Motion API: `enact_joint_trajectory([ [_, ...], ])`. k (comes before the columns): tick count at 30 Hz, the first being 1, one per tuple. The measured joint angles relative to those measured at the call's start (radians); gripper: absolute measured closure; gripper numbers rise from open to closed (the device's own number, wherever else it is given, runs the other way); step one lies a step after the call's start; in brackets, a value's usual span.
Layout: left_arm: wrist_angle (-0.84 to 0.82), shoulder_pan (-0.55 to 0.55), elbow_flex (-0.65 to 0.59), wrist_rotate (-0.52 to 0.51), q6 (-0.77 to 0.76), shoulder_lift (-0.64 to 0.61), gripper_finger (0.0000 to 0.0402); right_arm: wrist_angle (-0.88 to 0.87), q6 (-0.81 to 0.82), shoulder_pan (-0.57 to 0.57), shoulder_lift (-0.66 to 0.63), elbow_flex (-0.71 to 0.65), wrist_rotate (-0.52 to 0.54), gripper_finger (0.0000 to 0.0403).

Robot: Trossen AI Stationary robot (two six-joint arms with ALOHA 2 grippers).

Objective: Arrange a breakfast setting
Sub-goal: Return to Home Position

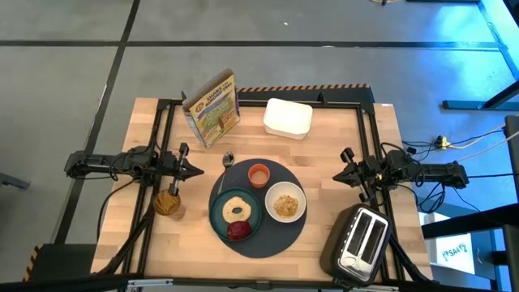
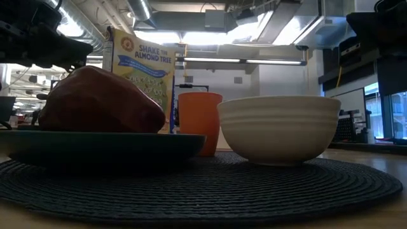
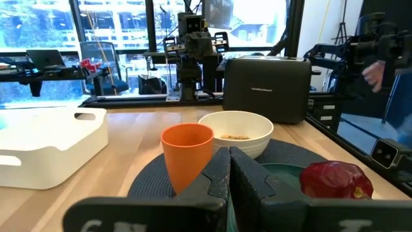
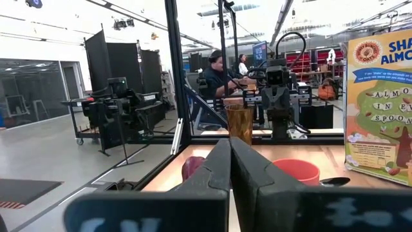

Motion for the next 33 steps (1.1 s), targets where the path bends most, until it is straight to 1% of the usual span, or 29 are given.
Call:
enact_joint_trajectory([
  [13, 0.000, 0.000, 0.000, 0.000, -0.001, 0.000, 0.0401, 0.000, 0.000, 0.000, 0.000, 0.000, -0.001, 0.0403],
  [14, 0.000, 0.000, 0.000, 0.000, -0.001, 0.000, 0.0401, -0.001, 0.006, -0.001, 0.000, 0.000, -0.035, 0.0403],
  [16, 0.000, 0.000, 0.000, -0.001, -0.001, 0.001, 0.0401, -0.012, 0.063, -0.015, -0.001, 0.005, -0.301, 0.0403],
  [17, 0.001, 0.000, -0.001, 0.000, -0.001, 0.001, 0.0401, 0.000, 0.065, -0.026, 0.000, 0.014, -0.415, 0.0403],
  [18, 0.001, 0.000, -0.001, 0.000, -0.001, 0.001, 0.0401, 0.022, 0.063, -0.039, 0.001, 0.025, -0.477, 0.0403],
  [21, 0.005, 0.000, -0.001, 0.004, 0.000, 0.001, 0.0401, 0.028, 0.063, -0.055, 0.005, 0.032, -0.541, 0.0402],
  [23, 0.007, 0.000, -0.001, 0.005, 0.000, 0.001, 0.0401, 0.016, 0.064, -0.051, 0.004, 0.028, -0.556, 0.0401],
  [33, 0.013, 0.000, -0.001, 0.004, 0.001, 0.001, 0.0401, -0.053, 0.063, -0.053, 0.003, 0.031, -0.512, 0.0402],
])
